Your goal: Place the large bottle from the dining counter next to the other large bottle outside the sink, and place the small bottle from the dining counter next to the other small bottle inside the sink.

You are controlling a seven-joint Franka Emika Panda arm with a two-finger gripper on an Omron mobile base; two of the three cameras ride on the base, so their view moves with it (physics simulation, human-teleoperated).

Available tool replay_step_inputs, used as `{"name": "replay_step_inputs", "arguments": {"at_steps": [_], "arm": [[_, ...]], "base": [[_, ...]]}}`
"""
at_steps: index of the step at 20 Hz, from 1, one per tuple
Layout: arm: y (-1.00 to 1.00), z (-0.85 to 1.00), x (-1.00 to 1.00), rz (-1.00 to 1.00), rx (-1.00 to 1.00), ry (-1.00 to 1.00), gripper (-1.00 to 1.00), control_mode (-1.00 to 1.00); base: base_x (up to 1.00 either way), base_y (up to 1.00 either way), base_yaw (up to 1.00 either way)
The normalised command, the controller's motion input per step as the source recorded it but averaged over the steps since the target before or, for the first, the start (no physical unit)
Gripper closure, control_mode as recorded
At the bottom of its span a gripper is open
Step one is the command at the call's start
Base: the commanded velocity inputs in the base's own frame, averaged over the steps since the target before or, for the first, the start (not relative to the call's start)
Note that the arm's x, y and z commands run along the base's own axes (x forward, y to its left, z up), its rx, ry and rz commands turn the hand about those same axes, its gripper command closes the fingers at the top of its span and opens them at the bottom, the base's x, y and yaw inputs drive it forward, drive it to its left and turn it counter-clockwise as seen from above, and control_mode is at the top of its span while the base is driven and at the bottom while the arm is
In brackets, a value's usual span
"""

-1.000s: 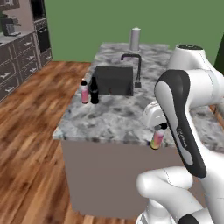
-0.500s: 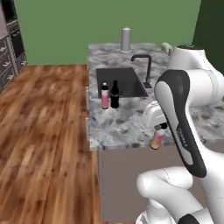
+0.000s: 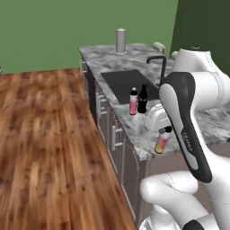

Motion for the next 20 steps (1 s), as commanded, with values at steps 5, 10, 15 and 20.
{"name": "replay_step_inputs", "arguments": {"at_steps": [5, 10, 15, 20], "arm": [[0.0, 0.0, 0.0, 0.0, 0.0, 0.0, 1.0, 1.0], [0.0, 0.0, 0.0, 0.0, 0.0, 0.0, 1.0, 1.0], [0.0, 0.0, 0.0, 0.0, 0.0, 0.0, 1.0, 1.0], [0.0, 0.0, 0.0, 0.0, 0.0, 0.0, 1.0, 1.0]], "base": [[0.5, 1.0, -0.36], [0.57, 1.0, -0.38], [0.69, 1.0, -0.4], [0.76, 1.0, -0.42]]}}
